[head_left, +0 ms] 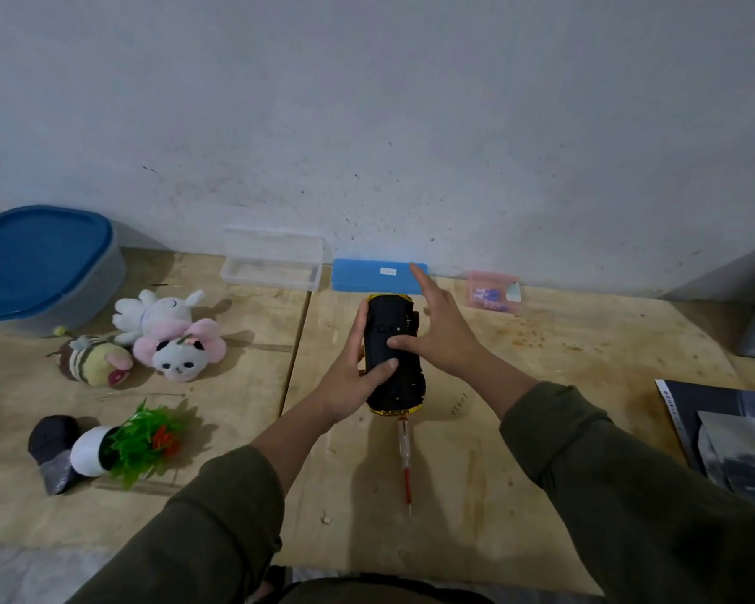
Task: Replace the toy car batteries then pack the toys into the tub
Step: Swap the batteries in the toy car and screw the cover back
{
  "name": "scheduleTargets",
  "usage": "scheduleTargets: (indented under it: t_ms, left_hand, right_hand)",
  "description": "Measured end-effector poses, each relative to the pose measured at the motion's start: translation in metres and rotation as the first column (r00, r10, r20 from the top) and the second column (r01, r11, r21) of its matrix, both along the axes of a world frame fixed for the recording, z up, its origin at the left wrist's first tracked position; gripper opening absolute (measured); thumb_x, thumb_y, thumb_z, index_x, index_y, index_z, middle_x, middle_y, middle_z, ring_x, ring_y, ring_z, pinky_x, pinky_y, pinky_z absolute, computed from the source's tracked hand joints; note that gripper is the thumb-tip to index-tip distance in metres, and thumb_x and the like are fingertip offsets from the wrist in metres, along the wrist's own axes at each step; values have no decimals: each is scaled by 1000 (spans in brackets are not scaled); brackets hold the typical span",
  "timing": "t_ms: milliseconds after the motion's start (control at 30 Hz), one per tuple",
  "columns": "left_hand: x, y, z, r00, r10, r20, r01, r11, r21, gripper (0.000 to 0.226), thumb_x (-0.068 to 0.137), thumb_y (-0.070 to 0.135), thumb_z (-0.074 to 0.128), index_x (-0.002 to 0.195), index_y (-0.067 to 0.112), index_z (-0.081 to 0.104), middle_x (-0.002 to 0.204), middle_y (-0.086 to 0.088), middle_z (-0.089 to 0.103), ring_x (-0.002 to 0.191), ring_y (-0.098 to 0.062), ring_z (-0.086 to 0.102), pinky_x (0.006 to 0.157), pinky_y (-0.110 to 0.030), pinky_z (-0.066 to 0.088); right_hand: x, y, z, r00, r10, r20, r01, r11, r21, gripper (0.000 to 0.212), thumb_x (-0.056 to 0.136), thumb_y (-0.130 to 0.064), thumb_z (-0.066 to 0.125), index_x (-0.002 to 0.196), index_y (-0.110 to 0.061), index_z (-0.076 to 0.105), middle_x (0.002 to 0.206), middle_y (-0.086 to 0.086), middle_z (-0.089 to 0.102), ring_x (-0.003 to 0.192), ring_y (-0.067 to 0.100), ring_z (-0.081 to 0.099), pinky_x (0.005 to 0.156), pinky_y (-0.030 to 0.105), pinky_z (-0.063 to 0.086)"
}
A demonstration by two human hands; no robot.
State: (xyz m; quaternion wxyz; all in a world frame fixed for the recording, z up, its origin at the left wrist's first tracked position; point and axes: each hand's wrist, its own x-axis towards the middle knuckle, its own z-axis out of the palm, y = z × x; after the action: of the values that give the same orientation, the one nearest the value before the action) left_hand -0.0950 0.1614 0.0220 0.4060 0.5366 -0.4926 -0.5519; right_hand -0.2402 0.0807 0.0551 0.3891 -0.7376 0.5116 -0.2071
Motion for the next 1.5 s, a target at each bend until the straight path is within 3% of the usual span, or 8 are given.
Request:
scheduleTargets:
  t_ms: [200, 433, 633, 833, 1100, 1267, 1367, 1500]
  left_hand:
    - [4, -3, 2, 1000, -15, -20, 15, 1000, 13, 83, 97, 16, 52, 142, 53, -6, 143, 23, 31, 119, 9, 47, 92, -18, 49]
    - [9, 6, 3, 999, -45, 19, 44, 999, 21, 82, 95, 23, 55, 140, 56, -4, 133, 35, 30, 119, 10, 45, 98, -23, 47]
    - [9, 14, 0, 998, -39, 40, 38, 999, 34, 86, 95, 21, 56, 144, 51, -8, 142, 24, 29, 131, -8, 43, 99, -28, 47]
    - [13, 22, -4, 994, -89, 66, 86, 995, 54, 83, 95, 22, 56, 145, 51, -3, 150, 13, 29, 130, -9, 41, 85, -12, 50]
    - [21, 27, 3, 992, -97, 79, 93, 995, 42, 91, 94, 14, 57, 144, 50, -9, 140, 20, 32, 123, -6, 48, 95, -26, 49]
    - [41, 36, -1, 989, -136, 60, 132, 988, 77, 89, 93, 21, 59, 144, 51, -7, 140, 19, 32, 126, -9, 44, 102, -37, 47]
    - [58, 47, -6, 993, -103, 60, 96, 988, 121, 89, 93, 22, 59, 144, 52, -7, 147, 13, 31, 129, -11, 41, 104, -38, 44]
    - [82, 63, -13, 992, -116, 49, 105, 978, 182, 89, 92, 22, 60, 144, 53, -5, 147, 10, 32, 130, -14, 41, 102, -39, 45]
  right_hand:
    - [6, -1, 6, 949, -213, 232, 88, 887, 453, 90, 86, -11, 66, 148, -39, 6, 124, 18, 55, 101, 25, 60, 80, 33, 54]
    - [14, -4, 1, 921, -326, 216, 147, 801, 581, 98, 78, 2, 70, 145, -44, 14, 137, 16, 45, 112, 33, 56, 89, 52, 52]
    - [14, 1, 3, 922, -332, 199, 151, 781, 606, 96, 80, 7, 66, 145, -40, 15, 129, 16, 48, 101, 30, 59, 72, 44, 57]
    - [6, 9, -2, 940, -268, 211, 65, 748, 661, 94, 83, 10, 60, 147, -41, 13, 140, 18, 37, 112, 34, 55, 82, 49, 55]
    - [24, 23, -4, 940, -303, 158, 186, 842, 506, 91, 82, 3, 65, 142, -43, 15, 139, 14, 40, 105, 30, 56, 69, 39, 57]
    - [24, 43, -17, 931, -308, 195, 179, 853, 490, 90, 84, -22, 69, 145, -43, 6, 132, 13, 48, 103, 26, 58, 90, 46, 51]
    - [21, 65, -36, 926, -375, 42, 320, 840, 439, 89, 86, -41, 63, 146, -42, -3, 147, 12, 37, 117, 32, 53, 89, 41, 47]
    - [20, 104, -75, 921, -157, -356, 264, 925, 273, 79, 93, -22, 55, 145, -45, 0, 141, 19, 35, 115, 34, 50, 93, 38, 43]
